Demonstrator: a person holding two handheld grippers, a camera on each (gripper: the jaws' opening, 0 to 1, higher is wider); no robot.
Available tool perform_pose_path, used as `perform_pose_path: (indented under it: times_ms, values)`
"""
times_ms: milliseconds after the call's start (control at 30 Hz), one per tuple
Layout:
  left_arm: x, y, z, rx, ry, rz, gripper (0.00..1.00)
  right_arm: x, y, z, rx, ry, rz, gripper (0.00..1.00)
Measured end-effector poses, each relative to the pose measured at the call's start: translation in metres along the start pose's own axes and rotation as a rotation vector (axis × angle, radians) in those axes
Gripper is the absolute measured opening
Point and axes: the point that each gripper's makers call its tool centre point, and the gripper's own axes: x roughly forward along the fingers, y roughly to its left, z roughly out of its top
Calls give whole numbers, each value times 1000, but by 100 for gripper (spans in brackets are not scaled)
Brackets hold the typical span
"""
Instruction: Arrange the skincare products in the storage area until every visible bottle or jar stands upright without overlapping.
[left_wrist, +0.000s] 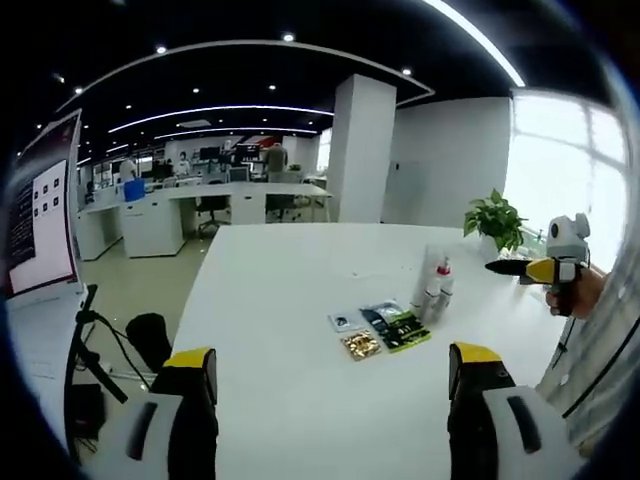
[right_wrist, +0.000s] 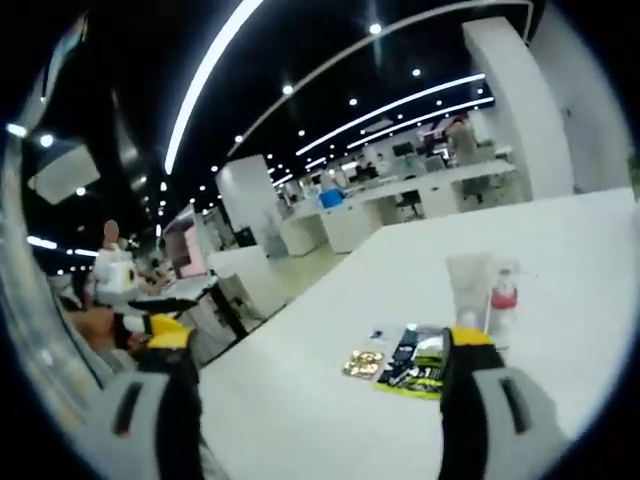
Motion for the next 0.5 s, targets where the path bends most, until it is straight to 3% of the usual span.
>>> perform_pose_path:
  times_ms: [500]
  values:
    - [5, -13, 0, 40, 17, -43, 100, -13, -8, -10, 12, 0, -51, 99]
